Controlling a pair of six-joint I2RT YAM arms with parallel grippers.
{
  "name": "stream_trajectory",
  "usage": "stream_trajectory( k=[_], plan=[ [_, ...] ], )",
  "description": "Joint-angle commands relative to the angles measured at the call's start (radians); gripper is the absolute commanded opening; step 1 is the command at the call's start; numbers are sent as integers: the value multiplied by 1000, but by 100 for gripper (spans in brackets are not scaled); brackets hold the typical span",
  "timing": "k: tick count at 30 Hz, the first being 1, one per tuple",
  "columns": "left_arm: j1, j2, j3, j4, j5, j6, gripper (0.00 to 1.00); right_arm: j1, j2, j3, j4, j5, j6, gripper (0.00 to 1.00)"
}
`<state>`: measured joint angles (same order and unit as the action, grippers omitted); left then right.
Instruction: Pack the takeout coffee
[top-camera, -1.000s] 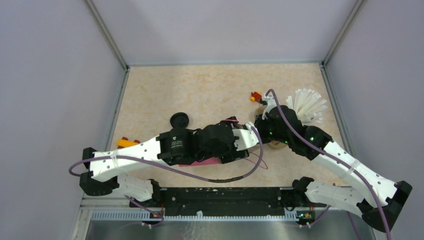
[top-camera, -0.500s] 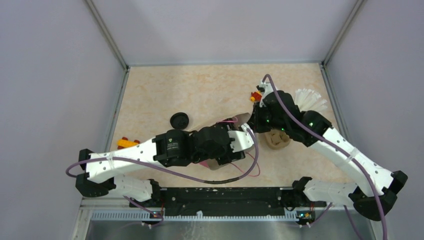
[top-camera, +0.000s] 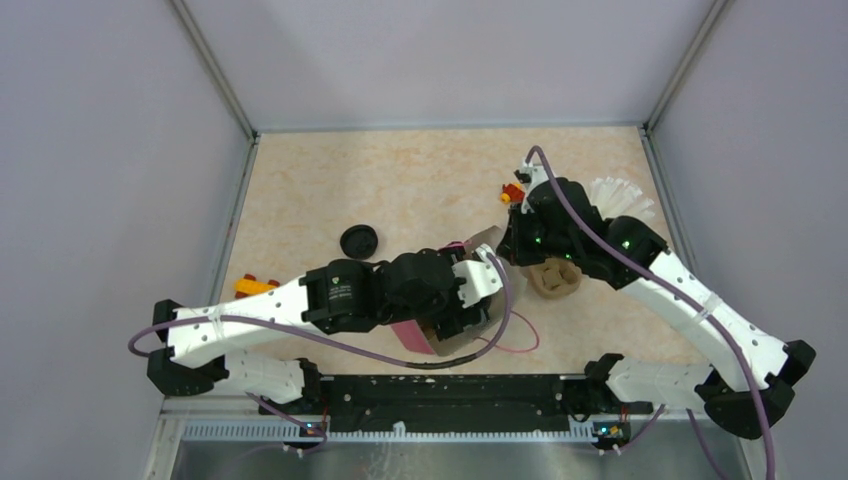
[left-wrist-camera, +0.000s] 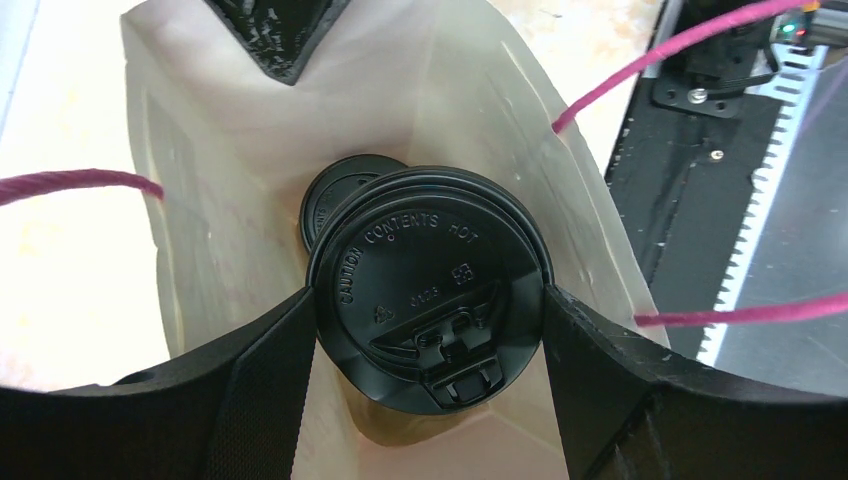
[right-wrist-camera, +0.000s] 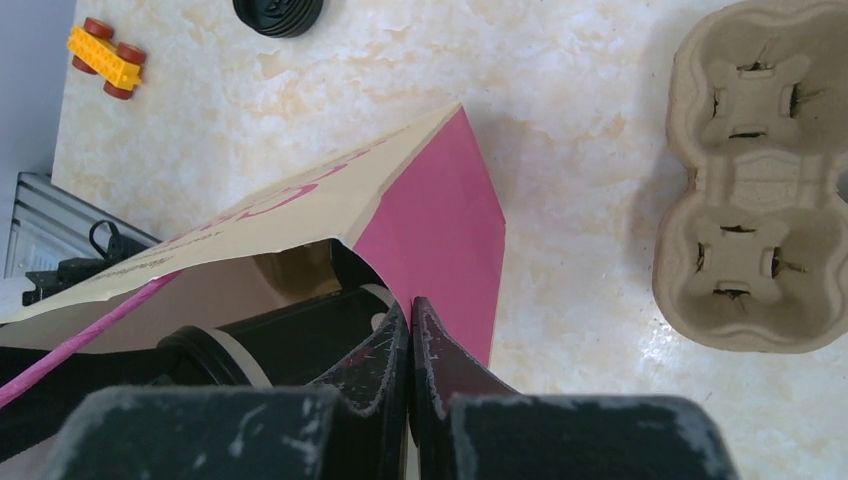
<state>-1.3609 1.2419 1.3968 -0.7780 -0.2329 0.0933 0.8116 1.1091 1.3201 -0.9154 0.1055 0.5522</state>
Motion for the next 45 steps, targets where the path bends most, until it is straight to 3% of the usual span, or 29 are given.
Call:
stream_trajectory(
  k=[1, 15, 32, 45],
  plan=[
    [2, -33, 1, 48, 103, -67, 55, 4, 13, 53, 0, 6, 9, 0],
    [2, -41, -10, 12, 112, -103, 54, 4, 12, 56, -26, 32, 10, 0],
    [2, 100, 323, -188, -23, 71, 54, 4, -109, -135, 176, 118, 34, 0],
    [2, 207, 506, -464, 9, -23, 53, 3, -110, -181, 232, 100, -8, 0]
  ],
)
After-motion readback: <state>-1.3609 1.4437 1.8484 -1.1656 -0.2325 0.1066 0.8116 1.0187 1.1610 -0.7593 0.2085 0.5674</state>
